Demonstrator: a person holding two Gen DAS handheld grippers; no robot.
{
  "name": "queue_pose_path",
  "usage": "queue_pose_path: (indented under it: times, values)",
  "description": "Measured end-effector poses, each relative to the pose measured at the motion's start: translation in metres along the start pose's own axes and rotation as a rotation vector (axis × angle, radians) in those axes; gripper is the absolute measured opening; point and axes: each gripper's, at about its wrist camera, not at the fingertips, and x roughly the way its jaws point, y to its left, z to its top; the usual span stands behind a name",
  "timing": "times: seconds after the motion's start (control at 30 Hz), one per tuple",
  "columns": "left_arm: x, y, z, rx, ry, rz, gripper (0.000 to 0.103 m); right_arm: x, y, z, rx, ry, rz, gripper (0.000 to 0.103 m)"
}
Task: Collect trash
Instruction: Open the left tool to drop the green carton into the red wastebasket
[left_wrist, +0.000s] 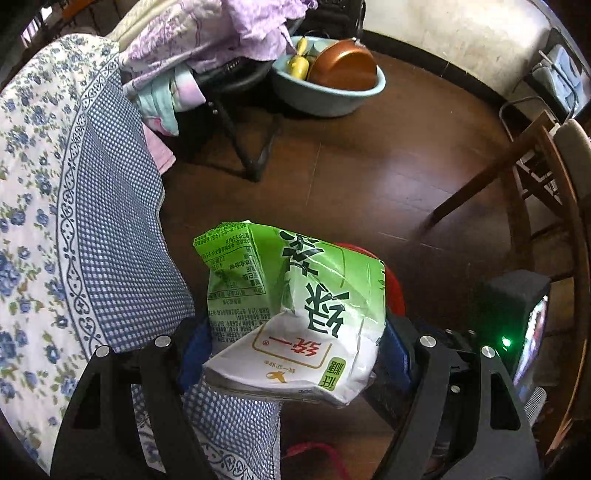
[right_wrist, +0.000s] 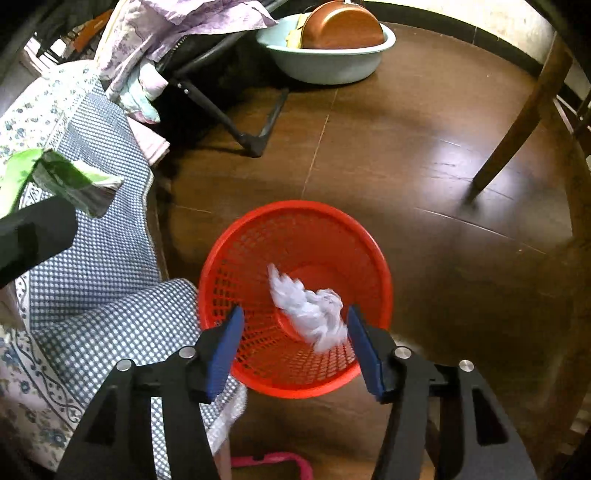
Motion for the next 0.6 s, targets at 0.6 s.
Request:
queue_pose_path:
  times: [0.6]
  values:
    - [0.053,-0.039,-0.016,0.117,0.132,-0.056,0.075,-0.056,-0.032,-0.050,-0.038,0.049,-0.070,0.058]
